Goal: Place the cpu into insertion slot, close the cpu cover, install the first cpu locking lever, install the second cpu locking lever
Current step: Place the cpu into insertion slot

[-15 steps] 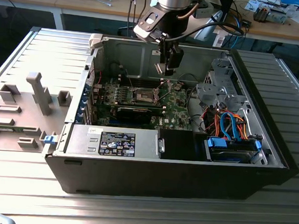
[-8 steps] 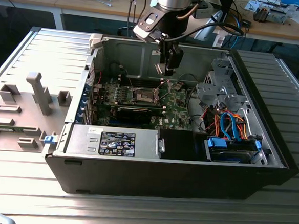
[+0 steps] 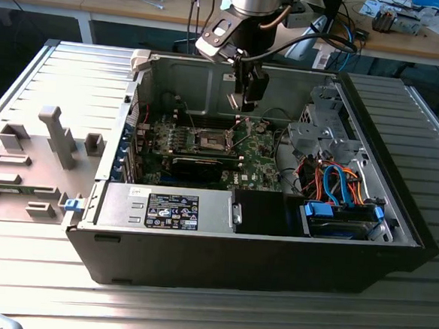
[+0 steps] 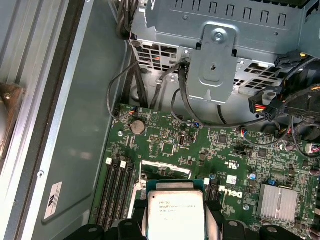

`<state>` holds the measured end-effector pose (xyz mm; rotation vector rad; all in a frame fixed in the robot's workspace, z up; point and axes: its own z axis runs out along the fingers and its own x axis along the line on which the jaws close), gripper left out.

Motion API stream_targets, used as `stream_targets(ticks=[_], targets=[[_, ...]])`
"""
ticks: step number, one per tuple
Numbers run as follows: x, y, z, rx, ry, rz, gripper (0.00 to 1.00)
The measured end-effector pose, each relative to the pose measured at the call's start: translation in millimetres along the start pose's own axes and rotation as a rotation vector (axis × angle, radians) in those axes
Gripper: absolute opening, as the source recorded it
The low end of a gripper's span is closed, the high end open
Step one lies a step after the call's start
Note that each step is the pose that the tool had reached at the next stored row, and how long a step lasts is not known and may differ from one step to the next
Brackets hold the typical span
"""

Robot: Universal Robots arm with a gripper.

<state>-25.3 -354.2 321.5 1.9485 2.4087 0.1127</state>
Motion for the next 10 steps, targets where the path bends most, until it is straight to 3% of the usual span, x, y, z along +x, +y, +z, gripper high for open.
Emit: stream_targets(ticks=[10], targets=[[0.0, -0.1, 1.4, -0.0002, -0.0009, 0.012, 0.55]])
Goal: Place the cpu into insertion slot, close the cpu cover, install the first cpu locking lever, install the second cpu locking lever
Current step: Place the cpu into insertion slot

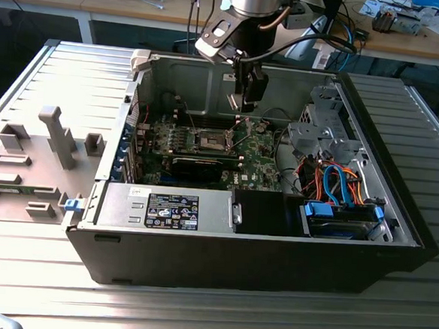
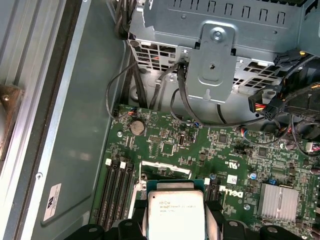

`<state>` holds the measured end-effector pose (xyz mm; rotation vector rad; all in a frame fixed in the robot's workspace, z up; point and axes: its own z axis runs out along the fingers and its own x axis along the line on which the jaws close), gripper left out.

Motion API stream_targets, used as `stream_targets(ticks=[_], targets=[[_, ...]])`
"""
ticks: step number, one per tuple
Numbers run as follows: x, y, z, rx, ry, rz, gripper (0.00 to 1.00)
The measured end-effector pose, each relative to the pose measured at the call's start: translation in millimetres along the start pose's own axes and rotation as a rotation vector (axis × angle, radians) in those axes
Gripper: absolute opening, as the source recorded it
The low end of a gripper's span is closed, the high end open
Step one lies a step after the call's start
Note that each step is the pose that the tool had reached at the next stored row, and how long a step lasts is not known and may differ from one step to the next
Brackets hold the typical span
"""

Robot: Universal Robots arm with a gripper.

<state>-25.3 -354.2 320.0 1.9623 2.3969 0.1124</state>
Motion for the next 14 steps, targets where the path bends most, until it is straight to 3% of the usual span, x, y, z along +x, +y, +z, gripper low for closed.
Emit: stream_targets(ticks=[14], targets=[[0.0, 0.0, 0.4, -0.0001, -0.0008, 0.009, 0.55]])
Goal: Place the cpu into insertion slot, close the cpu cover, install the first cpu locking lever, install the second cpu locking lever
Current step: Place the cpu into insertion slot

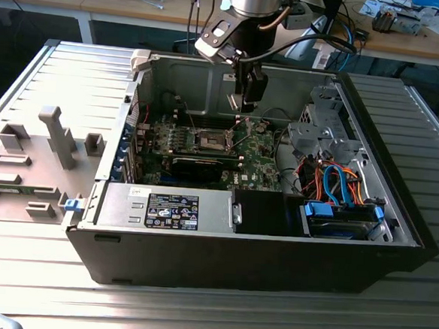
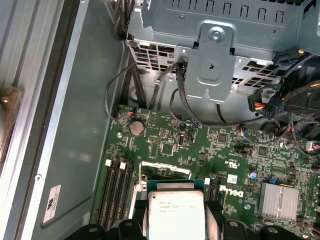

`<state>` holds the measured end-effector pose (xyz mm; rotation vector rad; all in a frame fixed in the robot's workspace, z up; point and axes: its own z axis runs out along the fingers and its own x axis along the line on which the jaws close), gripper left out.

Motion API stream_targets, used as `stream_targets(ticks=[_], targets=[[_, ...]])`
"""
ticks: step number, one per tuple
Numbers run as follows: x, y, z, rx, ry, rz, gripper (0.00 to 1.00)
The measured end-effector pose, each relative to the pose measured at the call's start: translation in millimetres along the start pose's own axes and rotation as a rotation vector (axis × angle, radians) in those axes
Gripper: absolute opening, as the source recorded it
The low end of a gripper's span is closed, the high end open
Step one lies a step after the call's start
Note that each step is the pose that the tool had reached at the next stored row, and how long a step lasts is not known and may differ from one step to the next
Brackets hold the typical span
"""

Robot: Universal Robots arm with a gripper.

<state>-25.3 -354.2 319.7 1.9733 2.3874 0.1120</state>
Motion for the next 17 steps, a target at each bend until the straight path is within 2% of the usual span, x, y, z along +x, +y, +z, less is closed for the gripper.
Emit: stream_targets(ticks=[17], targets=[[0.0, 0.0, 0.4, -0.0001, -0.0007, 0.008, 0.55]])
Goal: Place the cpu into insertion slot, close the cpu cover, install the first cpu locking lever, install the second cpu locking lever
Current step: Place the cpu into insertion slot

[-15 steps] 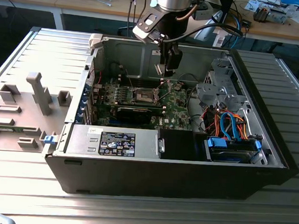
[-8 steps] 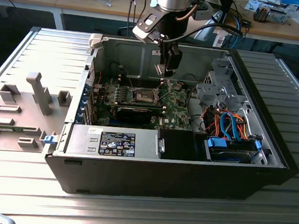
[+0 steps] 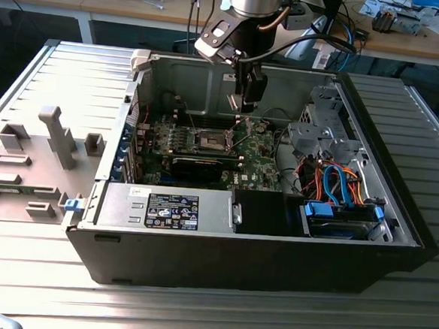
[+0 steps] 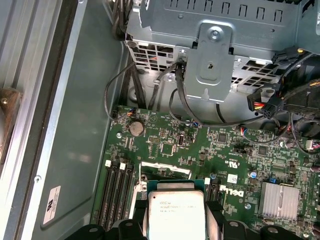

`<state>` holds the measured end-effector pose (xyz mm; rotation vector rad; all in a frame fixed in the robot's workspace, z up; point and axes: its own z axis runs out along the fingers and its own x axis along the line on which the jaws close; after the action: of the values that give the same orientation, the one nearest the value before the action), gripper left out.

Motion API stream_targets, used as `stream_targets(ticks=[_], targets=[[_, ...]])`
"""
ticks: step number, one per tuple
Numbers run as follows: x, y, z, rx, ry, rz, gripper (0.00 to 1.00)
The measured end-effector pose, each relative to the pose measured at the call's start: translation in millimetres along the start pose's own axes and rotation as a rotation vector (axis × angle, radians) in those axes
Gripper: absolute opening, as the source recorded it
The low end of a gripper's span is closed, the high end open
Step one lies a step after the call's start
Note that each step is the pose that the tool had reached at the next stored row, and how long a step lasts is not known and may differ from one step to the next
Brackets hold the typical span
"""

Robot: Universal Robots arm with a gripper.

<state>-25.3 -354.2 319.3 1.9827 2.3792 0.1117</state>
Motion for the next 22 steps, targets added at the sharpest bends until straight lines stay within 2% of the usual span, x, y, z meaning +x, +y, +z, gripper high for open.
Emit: stream_targets(ticks=[22], targets=[[0.1, -0.1, 1.0, -0.0004, -0.0024, 0.030, 0.55]])
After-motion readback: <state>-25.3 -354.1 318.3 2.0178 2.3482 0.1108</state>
